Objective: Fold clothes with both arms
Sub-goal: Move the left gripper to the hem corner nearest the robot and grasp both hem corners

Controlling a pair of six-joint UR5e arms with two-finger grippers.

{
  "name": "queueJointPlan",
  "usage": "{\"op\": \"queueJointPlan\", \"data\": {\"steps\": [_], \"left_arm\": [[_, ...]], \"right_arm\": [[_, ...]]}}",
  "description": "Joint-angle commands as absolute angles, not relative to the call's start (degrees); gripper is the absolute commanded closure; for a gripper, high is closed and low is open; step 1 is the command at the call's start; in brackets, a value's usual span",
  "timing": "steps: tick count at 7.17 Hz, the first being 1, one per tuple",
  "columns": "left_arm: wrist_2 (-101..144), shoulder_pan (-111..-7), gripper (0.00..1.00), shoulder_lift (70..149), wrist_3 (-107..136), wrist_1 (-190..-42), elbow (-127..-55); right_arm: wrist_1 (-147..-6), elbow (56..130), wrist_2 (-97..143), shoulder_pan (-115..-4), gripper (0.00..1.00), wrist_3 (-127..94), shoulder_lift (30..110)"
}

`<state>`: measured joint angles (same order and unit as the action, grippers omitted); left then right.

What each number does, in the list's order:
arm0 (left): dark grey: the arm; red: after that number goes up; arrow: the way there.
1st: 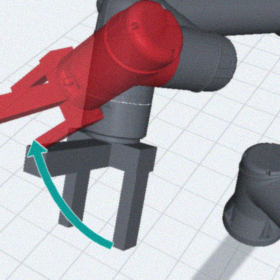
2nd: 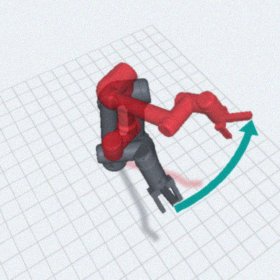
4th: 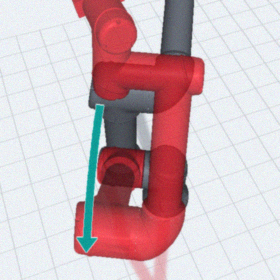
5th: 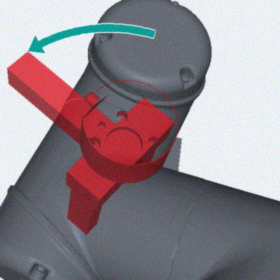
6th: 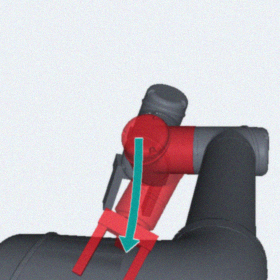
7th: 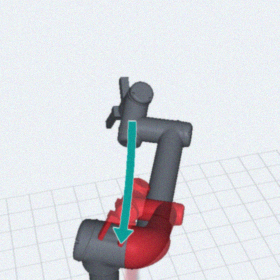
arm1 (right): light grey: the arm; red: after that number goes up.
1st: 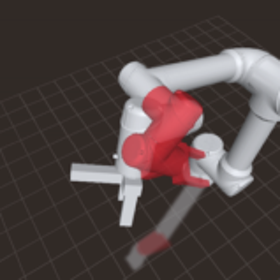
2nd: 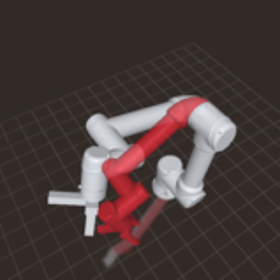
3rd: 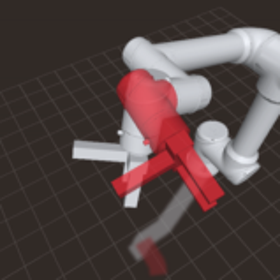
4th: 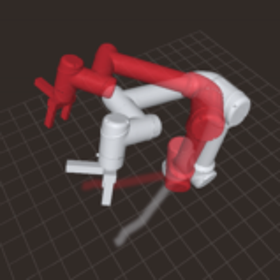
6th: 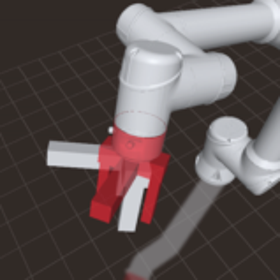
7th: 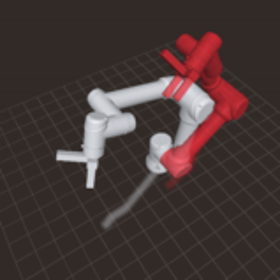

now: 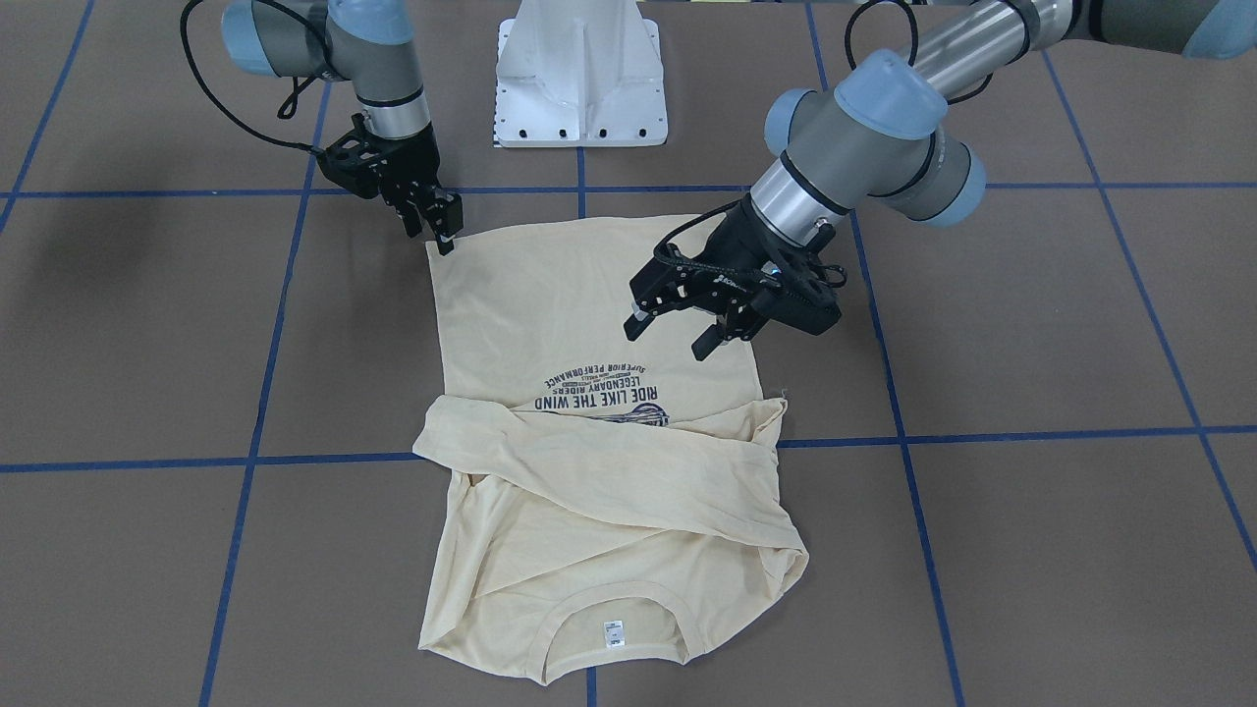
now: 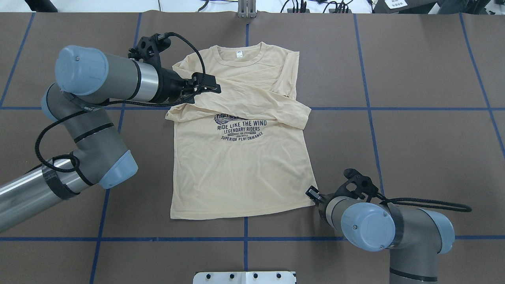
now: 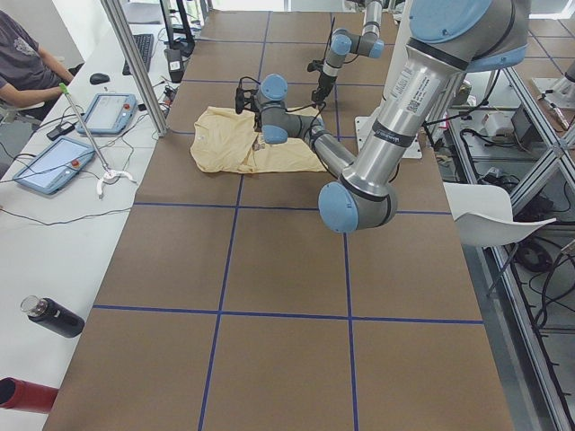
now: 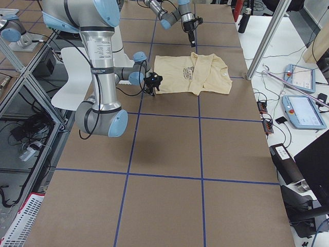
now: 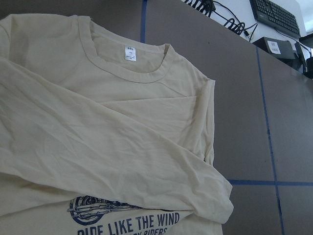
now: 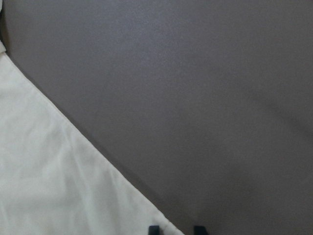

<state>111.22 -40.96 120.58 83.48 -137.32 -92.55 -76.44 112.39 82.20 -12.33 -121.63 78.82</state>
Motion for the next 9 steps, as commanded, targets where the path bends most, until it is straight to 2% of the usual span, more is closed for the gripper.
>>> {"op": "queueJointPlan", "data": {"steps": [1,3,4,5,7,9], "left_arm": [[111.09,-40.78,0.04,119.36,84.02,-137.29,-93.25],[109.26,-39.13,0.04,115.24,93.72,-133.62,-97.35],[104.29,-33.28,0.04,111.31,96.04,-127.94,-102.78],[103.11,-30.79,0.06,110.66,99.63,-120.92,-108.05],[94.53,-20.95,0.08,109.26,100.02,-111.22,-110.99],[94.31,-17.24,0.14,103.04,100.37,-110.65,-113.11]], "right_arm": [[-76.20,112.85,82.61,-13.35,1.00,-121.47,78.75],[-76.46,114.60,82.88,-13.71,1.00,-121.55,78.84],[-76.46,115.39,82.88,-13.88,1.00,-121.55,79.71],[-76.64,116.44,82.88,-13.89,1.00,-121.81,80.33],[-76.73,117.94,82.71,-11.96,1.00,-122.17,82.35],[-76.82,118.04,82.35,-9.94,1.00,-123.04,82.44]]}}
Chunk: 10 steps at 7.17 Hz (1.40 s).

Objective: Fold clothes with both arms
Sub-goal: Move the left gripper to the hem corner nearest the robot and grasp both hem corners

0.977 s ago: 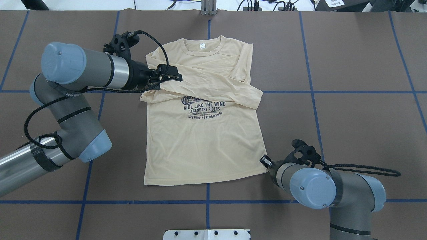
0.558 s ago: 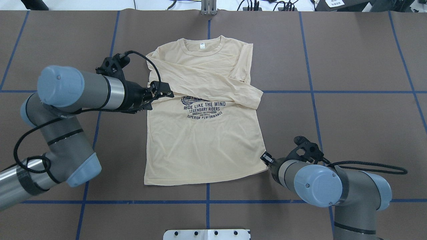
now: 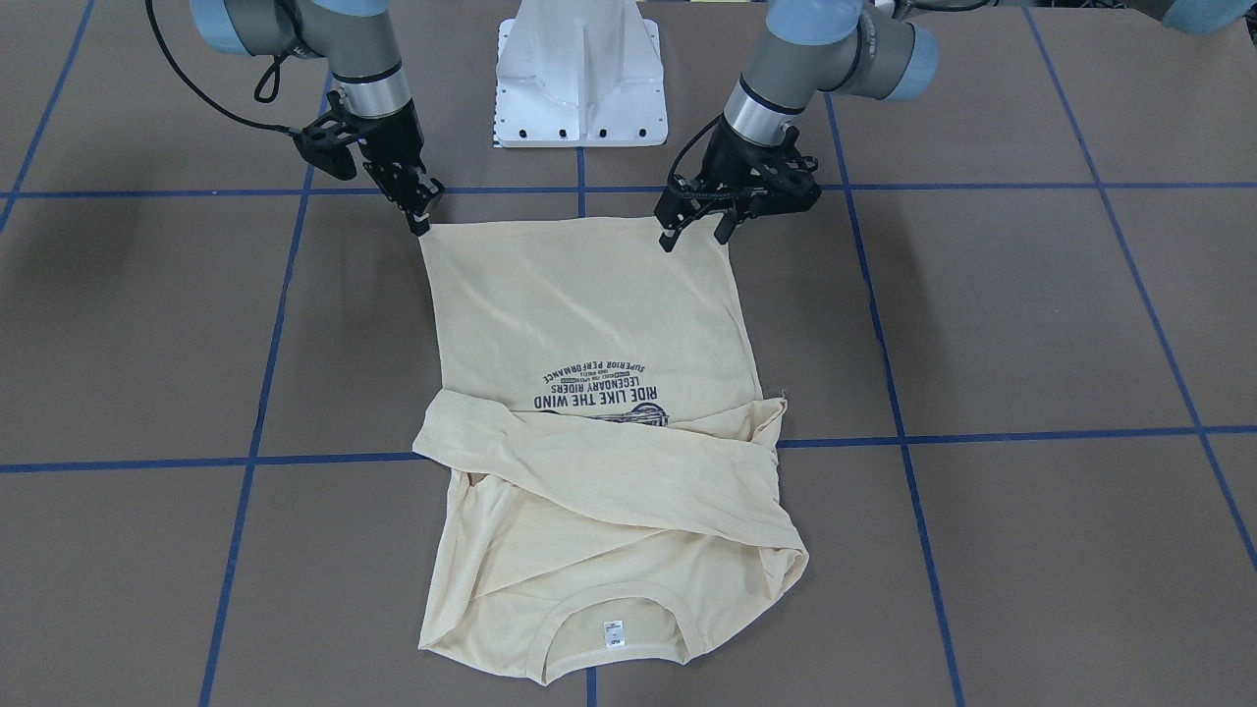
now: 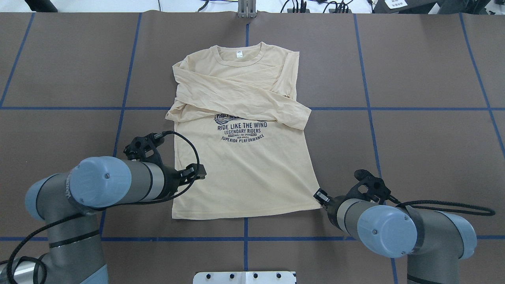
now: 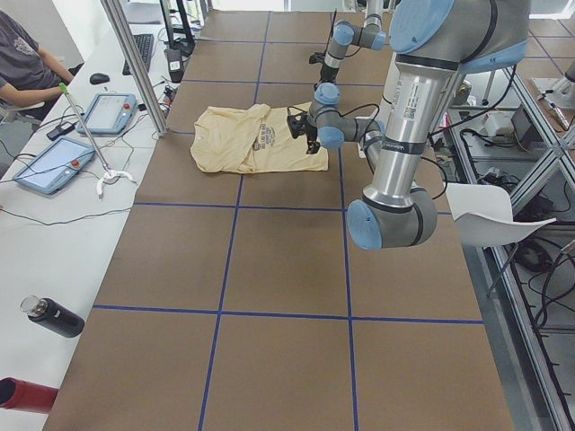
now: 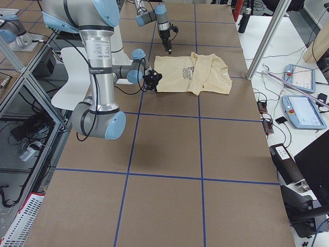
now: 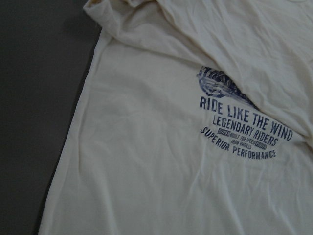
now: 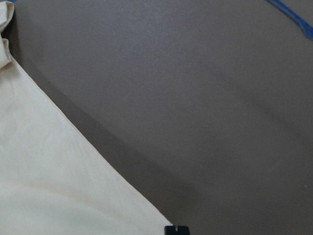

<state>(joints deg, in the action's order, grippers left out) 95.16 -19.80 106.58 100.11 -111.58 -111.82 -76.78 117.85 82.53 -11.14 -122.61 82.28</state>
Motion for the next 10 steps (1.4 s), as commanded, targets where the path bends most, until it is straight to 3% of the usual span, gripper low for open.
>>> {"op": "queueJointPlan", "data": {"steps": [1,7,10], "left_arm": [[94.57,-16.36,0.18,101.53,103.50,-110.74,-113.12],[94.22,-13.54,0.43,102.04,108.80,-111.09,-112.41],[94.22,-13.01,0.43,102.65,109.07,-111.18,-112.24]], "right_arm": [[-76.82,118.04,82.27,-9.50,1.00,-123.13,82.53],[-76.73,119.71,82.18,-9.40,1.00,-123.13,84.38],[-76.82,119.71,82.18,-9.32,1.00,-123.13,84.37]]}}
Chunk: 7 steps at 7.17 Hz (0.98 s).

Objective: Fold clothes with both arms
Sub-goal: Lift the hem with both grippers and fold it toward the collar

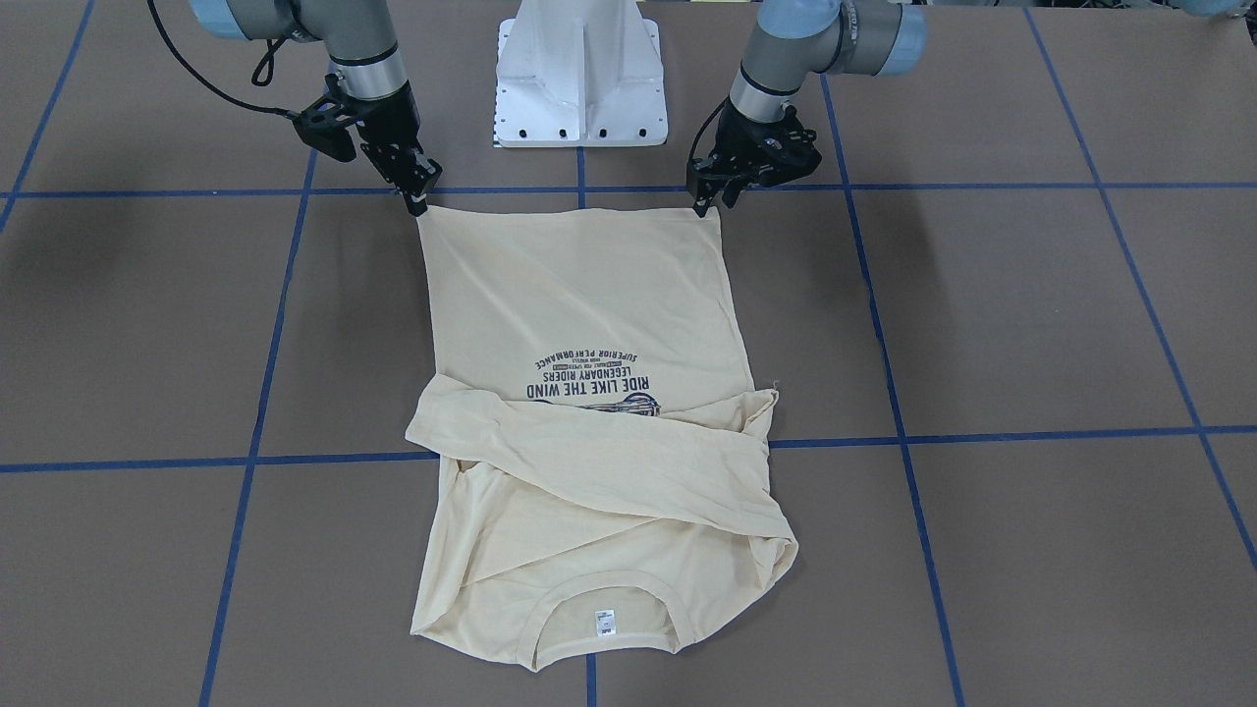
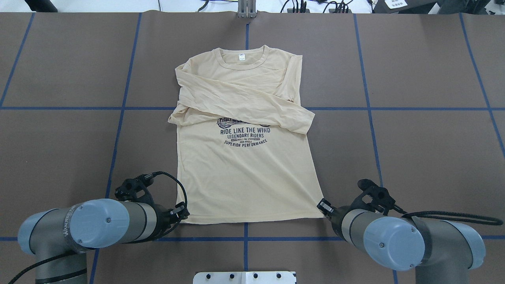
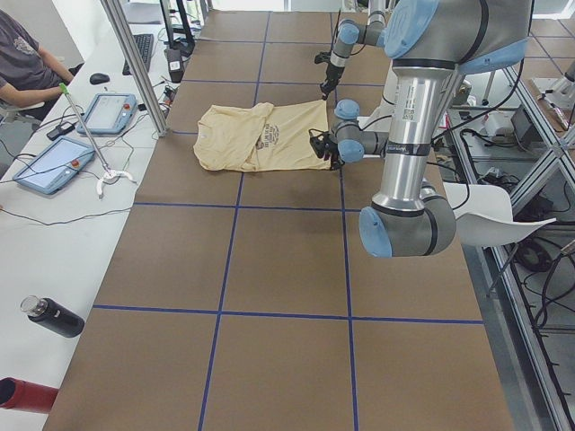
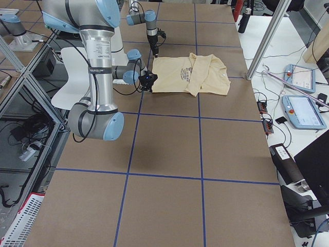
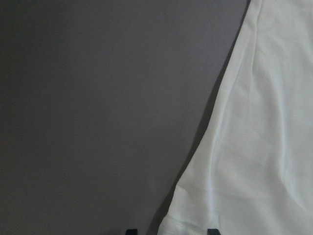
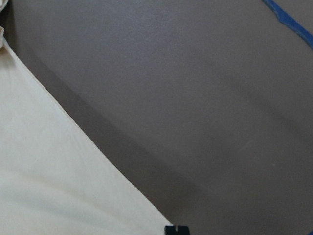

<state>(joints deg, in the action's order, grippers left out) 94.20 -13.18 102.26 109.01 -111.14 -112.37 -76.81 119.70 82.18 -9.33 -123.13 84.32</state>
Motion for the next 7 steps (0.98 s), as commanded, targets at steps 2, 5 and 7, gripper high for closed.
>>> {"op": "queueJointPlan", "data": {"steps": [2,5,7], "left_arm": [[94.31,-12.66,0.43,102.83,109.07,-111.27,-111.89],[94.48,-12.48,0.51,102.66,109.07,-111.27,-111.45],[94.57,-12.57,0.84,102.83,109.07,-111.18,-111.18]], "right_arm": [[-76.73,119.71,82.18,-9.32,1.00,-123.13,84.38],[-76.82,119.71,82.18,-9.32,1.00,-123.05,84.38],[-76.82,119.71,82.18,-9.40,1.00,-123.05,84.46]]}}
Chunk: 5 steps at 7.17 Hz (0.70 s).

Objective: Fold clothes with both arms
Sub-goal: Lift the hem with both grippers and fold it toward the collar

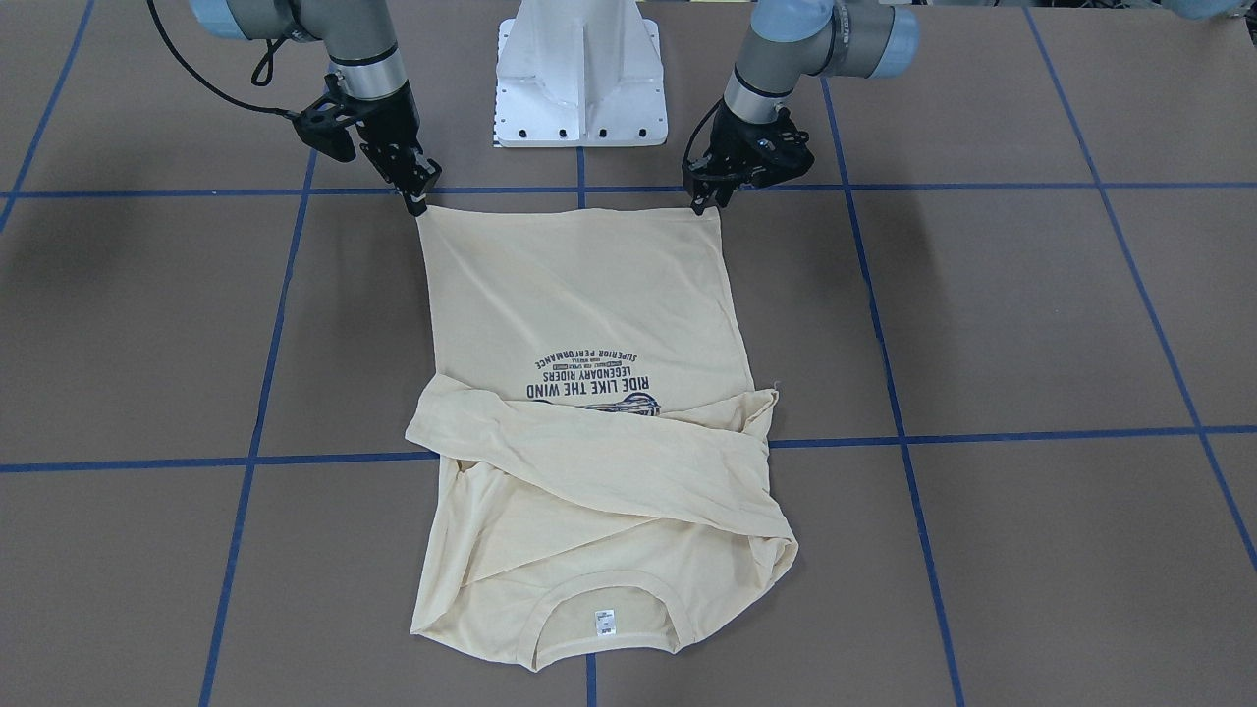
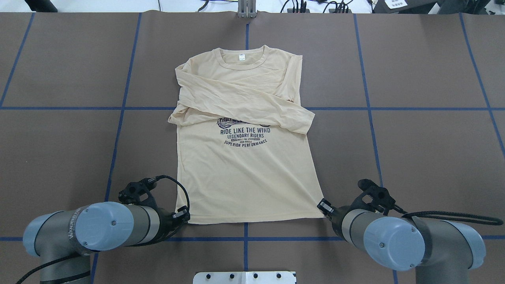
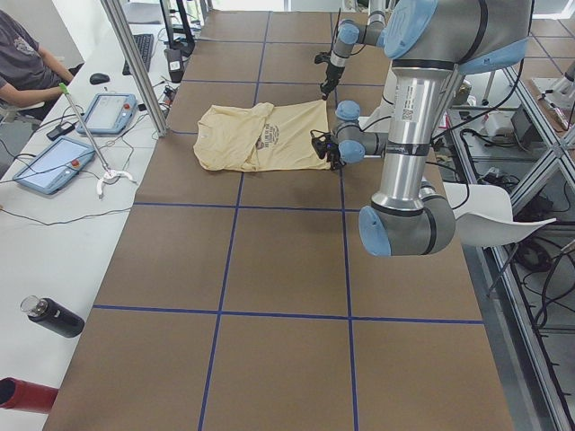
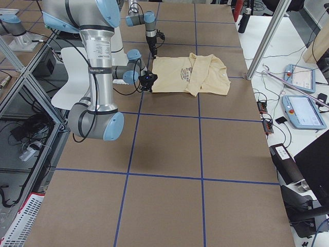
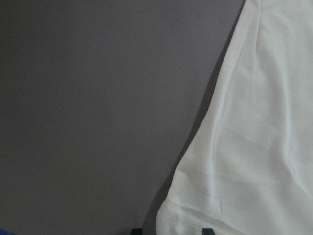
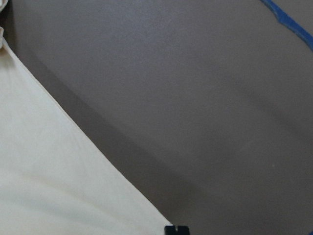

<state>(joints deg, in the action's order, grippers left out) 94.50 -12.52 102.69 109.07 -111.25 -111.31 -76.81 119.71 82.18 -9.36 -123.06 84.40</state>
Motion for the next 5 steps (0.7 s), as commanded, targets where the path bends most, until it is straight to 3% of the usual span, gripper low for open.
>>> {"op": "queueJointPlan", "data": {"steps": [1,3,5], "left_arm": [[94.74,-12.66,1.00,102.74,108.99,-111.18,-111.70],[94.75,-12.83,1.00,102.57,108.90,-111.18,-112.85],[95.53,-13.18,1.00,100.21,108.28,-110.66,-118.88]], "right_arm": [[-76.73,119.71,82.18,-9.49,1.00,-123.05,84.46],[-76.73,119.71,82.18,-9.49,1.00,-123.05,84.55],[-76.90,121.54,82.26,-9.41,1.00,-123.13,85.42]]}}
